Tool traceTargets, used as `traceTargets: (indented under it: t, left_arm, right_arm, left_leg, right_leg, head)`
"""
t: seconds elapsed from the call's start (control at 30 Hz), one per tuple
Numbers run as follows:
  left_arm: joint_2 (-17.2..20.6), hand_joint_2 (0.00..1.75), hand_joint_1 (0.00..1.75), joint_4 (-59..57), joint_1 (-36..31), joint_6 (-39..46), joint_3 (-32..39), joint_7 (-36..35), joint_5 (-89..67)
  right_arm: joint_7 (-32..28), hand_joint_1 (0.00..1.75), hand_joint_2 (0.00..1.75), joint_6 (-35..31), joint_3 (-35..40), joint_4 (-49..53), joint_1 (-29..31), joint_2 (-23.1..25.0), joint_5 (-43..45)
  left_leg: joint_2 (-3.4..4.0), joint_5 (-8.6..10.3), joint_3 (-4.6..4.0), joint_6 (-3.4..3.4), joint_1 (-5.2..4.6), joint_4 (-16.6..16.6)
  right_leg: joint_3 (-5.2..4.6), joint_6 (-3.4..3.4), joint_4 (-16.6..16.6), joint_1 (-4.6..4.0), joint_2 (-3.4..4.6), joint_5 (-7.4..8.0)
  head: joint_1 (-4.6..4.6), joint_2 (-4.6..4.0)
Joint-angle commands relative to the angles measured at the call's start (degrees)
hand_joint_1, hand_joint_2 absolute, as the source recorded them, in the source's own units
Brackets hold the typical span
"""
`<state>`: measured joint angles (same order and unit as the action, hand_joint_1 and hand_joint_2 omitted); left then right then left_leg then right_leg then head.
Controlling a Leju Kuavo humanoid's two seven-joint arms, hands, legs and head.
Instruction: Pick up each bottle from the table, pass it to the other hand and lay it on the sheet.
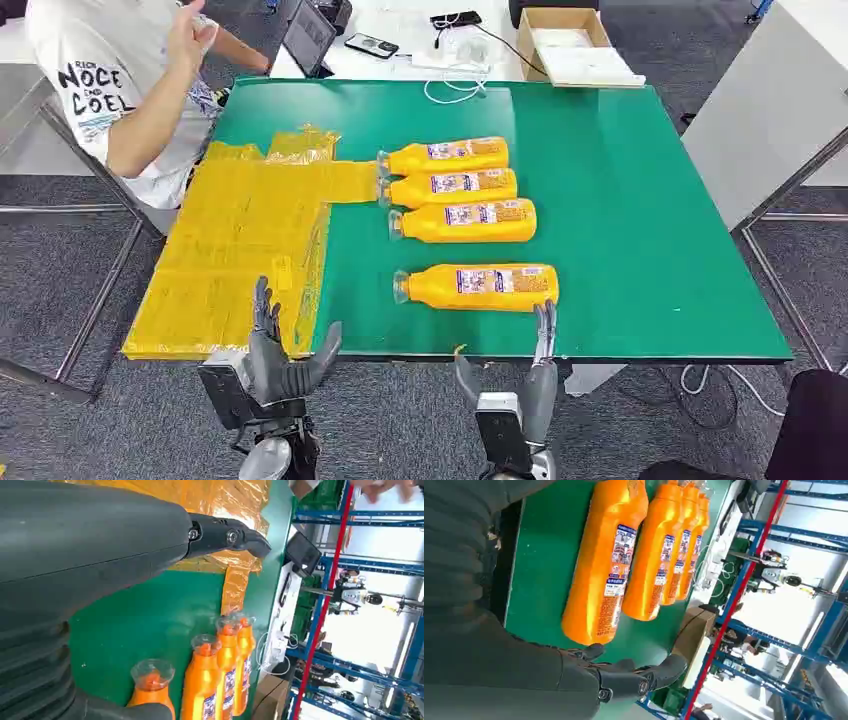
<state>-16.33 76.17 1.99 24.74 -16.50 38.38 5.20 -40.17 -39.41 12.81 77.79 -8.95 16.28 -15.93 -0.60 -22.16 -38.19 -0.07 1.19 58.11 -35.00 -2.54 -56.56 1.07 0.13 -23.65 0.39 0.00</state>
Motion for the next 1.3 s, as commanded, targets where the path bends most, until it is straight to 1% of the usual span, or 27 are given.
traceTargets:
  t: [0.03, 0.1, 0.13, 0.17, 0.2, 0.23, 0.27, 0.3, 0.33, 0.37, 0.43, 0.53, 0.57, 0.6, 0.63, 0.67, 0.7, 0.8, 0.83, 0.9, 0.93, 0.97, 1.0, 1.03, 1.07, 1.1, 1.3]
  left_arm:
    - [-0.49, 1.75, 0.0, -3.03, -0.31, -0.03, -0.41, -0.41, -0.47]
    - [-0.53, 1.75, 0.0, -3.84, -0.96, -0.08, -0.13, -0.33, -0.75]
    - [-0.48, 1.75, 0.0, -4.3, -1.42, -0.05, -0.02, -0.1, -1.3]
    - [-0.43, 1.75, 0.0, -4.89, -2.07, -0.08, 0.16, 0.11, -1.82]
    - [-0.46, 1.75, 0.0, -4.84, -2.23, -0.09, 0.19, 0.11, -1.82]
    - [-0.37, 1.75, 0.0, -6.17, -2.82, -0.04, 0.7, 0.42, -2.63]
    - [-0.29, 1.75, 0.0, -6.41, -3.11, -0.07, 0.96, 0.49, -2.75]
    - [-0.29, 1.75, 0.0, -6.41, -3.11, -0.07, 0.96, 0.49, -2.75]
    - [-0.49, 1.75, 0.0, -7.32, -3.61, -0.29, 1.39, 0.84, -3.17]
    - [-0.53, 1.75, 0.0, -7.43, -3.73, -0.32, 1.53, 0.84, -3.2]
    - [-0.58, 1.75, 0.0, -7.94, -4.16, -0.16, 1.73, 1.18, -3.89]
    - [-0.77, 1.75, 0.0, -11.38, -7.2, 0.68, 3.52, 1.62, -6.05]
    - [-0.83, 1.75, 0.0, -13.31, -8.86, 0.67, 4.73, 1.62, -6.33]
    - [-1.04, 1.75, 0.0, -14.82, -10.05, 1.03, 5.84, 1.62, -6.96]
    - [-1.07, 1.75, 0.0, -15.86, -10.95, 0.82, 6.62, 1.62, -7.04]
    - [-1.03, 1.75, 0.0, -16.06, -11.14, 0.76, 6.85, 1.62, -7.11]
    - [-1.03, 1.75, 0.0, -16.06, -11.14, 0.76, 6.85, 1.62, -7.11]
    - [-1.19, 1.75, 0.0, -16.51, -11.41, 0.11, 8.29, 1.62, -7.7]
    - [-1.21, 1.75, 0.0, -16.52, -11.45, -0.17, 8.6, 1.62, -7.95]
    - [-1.43, 1.75, 0.0, -16.85, -11.6, -0.86, 9.37, 1.62, -8.45]
    - [-1.49, 1.75, 0.0, -16.87, -11.64, -1.01, 9.7, 1.62, -8.65]
    - [-1.48, 1.75, 0.0, -16.89, -11.74, -1.17, 10.03, 1.62, -8.8]
    - [-1.44, 1.75, 0.0, -16.88, -11.81, -1.29, 10.22, 1.62, -8.87]
    - [-1.4, 1.75, 0.0, -16.91, -11.88, -1.39, 10.35, 1.62, -8.88]
    - [-1.4, 1.75, 0.0, -16.91, -11.88, -1.39, 10.35, 1.62, -8.88]
    - [-1.4, 1.75, 0.0, -16.91, -11.88, -1.39, 10.35, 1.62, -8.88]
    - [-1.4, 1.75, 0.0, -16.87, -11.9, -1.43, 10.42, 1.62, -8.88]
  right_arm:
    - [0.17, 0.0, 1.75, -0.59, -0.3, -2.16, 1.46, -1.74, -1.63]
    - [0.17, 0.0, 1.75, -0.59, -0.72, -2.77, 2.05, -2.11, -2.42]
    - [0.17, 0.0, 1.75, -0.57, -0.71, -2.57, 2.51, -2.57, -2.8]
    - [0.17, 0.0, 1.75, -0.59, -0.91, -1.53, 2.96, -3.3, -3.74]
    - [0.2, 0.0, 1.75, -0.59, -1.04, -1.53, 3.03, -3.43, -3.73]
    - [0.17, 0.0, 1.75, -0.59, -2.03, -0.86, 3.23, -3.67, -5.47]
    - [0.28, 0.0, 1.75, -0.57, -2.51, -0.73, 3.73, -3.91, -5.29]
    - [0.28, 0.0, 1.75, -0.57, -2.51, -0.73, 3.73, -3.91, -5.29]
    - [0.3, 0.0, 1.75, -0.55, -2.79, -1.02, 4.04, -4.12, -5.86]
    - [0.39, 0.0, 1.75, -0.5, -2.87, -1.07, 4.25, -4.2, -5.93]
    - [0.71, 0.0, 1.75, -0.35, -2.99, -1.58, 4.67, -4.34, -6.37]
    - [4.11, 0.0, 1.75, 2.25, -3.33, -3.67, 7.65, -5.99, -8.82]
    - [5.76, 0.0, 1.75, 4.35, -3.62, -4.66, 9.36, -6.89, -9.57]
    - [6.3, 0.0, 1.75, 5.57, -4.1, -5.58, 10.66, -7.36, -9.83]
    - [7.23, 0.0, 1.75, 6.56, -4.38, -6.36, 11.76, -7.88, -10.28]
    - [7.31, 0.0, 1.75, 6.73, -4.71, -6.56, 12.1, -7.96, -10.28]
    - [7.31, 0.0, 1.75, 6.73, -4.71, -6.56, 12.1, -7.96, -10.28]
    - [12.32, 0.0, 1.75, 12.03, -4.84, -9.17, 14.53, -10.31, -12.58]
    - [13.53, 0.0, 1.75, 13.21, -5.1, -9.98, 15.51, -11.15, -13.42]
    - [16.45, 0.0, 1.75, 15.73, -5.78, -12.2, 17.88, -13.05, -15.79]
    - [17.86, 0.0, 1.75, 16.64, -6.13, -13.13, 18.96, -13.78, -16.92]
    - [19.54, 0.0, 1.75, 18.19, -6.26, -14.35, 20.68, -14.91, -17.86]
    - [20.75, 0.0, 1.75, 19.49, -6.32, -15.33, 21.99, -15.64, -18.25]
    - [21.09, 0.0, 1.75, 19.98, -6.5, -15.63, 22.85, -15.98, -18.28]
    - [21.09, 0.0, 1.75, 19.98, -6.5, -15.63, 22.85, -15.98, -18.28]
    - [21.09, 0.0, 1.75, 19.98, -6.5, -15.63, 22.85, -15.98, -18.28]
    - [21.32, 0.0, 1.75, 20.28, -6.45, -15.91, 23.12, -15.92, -18.35]
  left_leg:
    - [0.05, -0.1, 0.29, 0.05, -0.01, -0.06]
    - [0.1, -0.22, 0.55, 0.09, -0.01, -0.05]
    - [0.06, -0.13, 0.4, 0.07, -0.01, -0.07]
    - [0.08, -0.18, 0.53, 0.09, -0.02, -0.07]
    - [0.03, -0.09, 0.31, 0.07, -0.01, -0.06]
    - [0.04, -0.14, 0.46, 0.09, -0.03, -0.07]
    - [0.01, -0.07, 0.28, 0.07, -0.02, -0.06]
    - [0.0, -0.1, 0.38, 0.08, -0.02, -0.06]
    - [-0.01, -0.05, 0.28, 0.06, -0.01, -0.06]
    - [0.0, -0.13, 0.48, 0.09, -0.03, -0.06]
    - [-0.03, -0.03, 0.23, 0.05, -0.02, -0.06]
    - [0.0, -0.06, 0.34, 0.06, -0.01, -0.06]
    - [0.04, -0.11, 0.48, 0.08, -0.02, -0.07]
    - [0.0, -0.02, 0.36, 0.07, -0.03, -0.09]
    - [0.02, -0.05, 0.49, 0.1, -0.02, -0.09]
    - [0.03, 0.01, 0.37, 0.08, -0.03, -0.11]
    - [0.05, -0.01, 0.45, 0.09, -0.03, -0.11]
    - [0.0, 0.07, 0.26, 0.1, -0.02, -0.08]
    - [0.03, 0.03, 0.42, 0.15, -0.01, -0.09]
    - [0.12, 0.0, 0.48, 0.19, -0.02, -0.07]
    - [0.11, 0.05, 0.38, 0.17, -0.03, -0.07]
    - [0.13, -0.02, 0.54, 0.2, -0.03, -0.06]
    - [0.05, 0.07, 0.35, 0.18, -0.05, -0.05]
    - [0.07, 0.03, 0.43, 0.2, -0.05, -0.04]
    - [0.1, 0.07, 0.3, 0.18, -0.07, -0.02]
    - [0.17, 0.0, 0.44, 0.2, -0.08, 0.0]
    - [0.14, -0.01, 0.47, 0.2, -0.1, -0.01]
  right_leg:
    - [0.29, 0.09, 0.08, -0.02, 0.0, -0.08]
    - [0.55, 0.14, 0.1, -0.04, 0.02, -0.18]
    - [0.41, 0.11, 0.11, -0.02, 0.0, -0.1]
    - [0.54, 0.13, 0.12, -0.03, 0.0, -0.14]
    - [0.32, 0.09, 0.09, -0.02, -0.02, -0.07]
    - [0.47, 0.12, 0.11, -0.02, -0.03, -0.12]
    - [0.29, 0.09, 0.09, -0.01, -0.05, -0.06]
    - [0.4, 0.1, 0.1, -0.02, -0.06, -0.1]
    - [0.29, 0.08, 0.09, -0.01, -0.06, -0.05]
    - [0.48, 0.12, 0.1, -0.01, -0.07, -0.13]
    - [0.23, 0.07, 0.07, 0.0, -0.07, -0.04]
    - [0.35, 0.12, 0.1, -0.02, -0.06, -0.04]
    - [0.47, 0.15, 0.11, -0.02, -0.04, -0.07]
    - [0.35, 0.11, 0.12, 0.0, -0.06, 0.01]
    - [0.49, 0.15, 0.14, -0.02, -0.06, -0.01]
    - [0.36, 0.11, 0.14, 0.0, -0.03, 0.04]
    - [0.44, 0.13, 0.15, -0.01, -0.02, 0.03]
    - [0.26, 0.06, 0.1, 0.0, -0.05, 0.08]
    - [0.44, 0.1, 0.14, -0.02, -0.04, 0.04]
    - [0.5, 0.09, 0.14, -0.01, 0.05, 0.04]
    - [0.4, 0.05, 0.13, 0.0, 0.04, 0.09]
    - [0.57, 0.09, 0.15, -0.01, 0.03, 0.03]
    - [0.38, 0.04, 0.11, 0.03, -0.01, 0.09]
    - [0.47, 0.06, 0.12, 0.02, 0.01, 0.06]
    - [0.32, 0.04, 0.08, 0.04, 0.05, 0.11]
    - [0.46, 0.08, 0.08, 0.03, 0.1, 0.07]
    - [0.48, 0.08, 0.07, 0.05, 0.06, 0.05]
  head:
    - [0.0, 0.0]
    - [0.0, 0.0]
    - [0.0, 0.0]
    - [-0.02, 0.0]
    - [-0.02, 0.0]
    - [0.0, 0.0]
    - [-0.02, 0.0]
    - [0.0, 0.0]
    - [-0.02, 0.0]
    - [0.0, 0.0]
    - [0.0, 0.0]
    - [0.0, 0.0]
    - [-0.02, 0.0]
    - [0.0, 0.0]
    - [0.0, 0.0]
    - [0.0, 0.0]
    - [0.0, 0.0]
    - [0.0, 0.0]
    - [0.0, 0.0]
    - [-0.02, 0.0]
    - [0.0, 0.0]
    - [0.0, 0.0]
    - [0.0, 0.0]
    - [0.0, 0.0]
    - [0.0, 0.0]
    - [0.0, 0.0]
    - [0.0, 0.0]
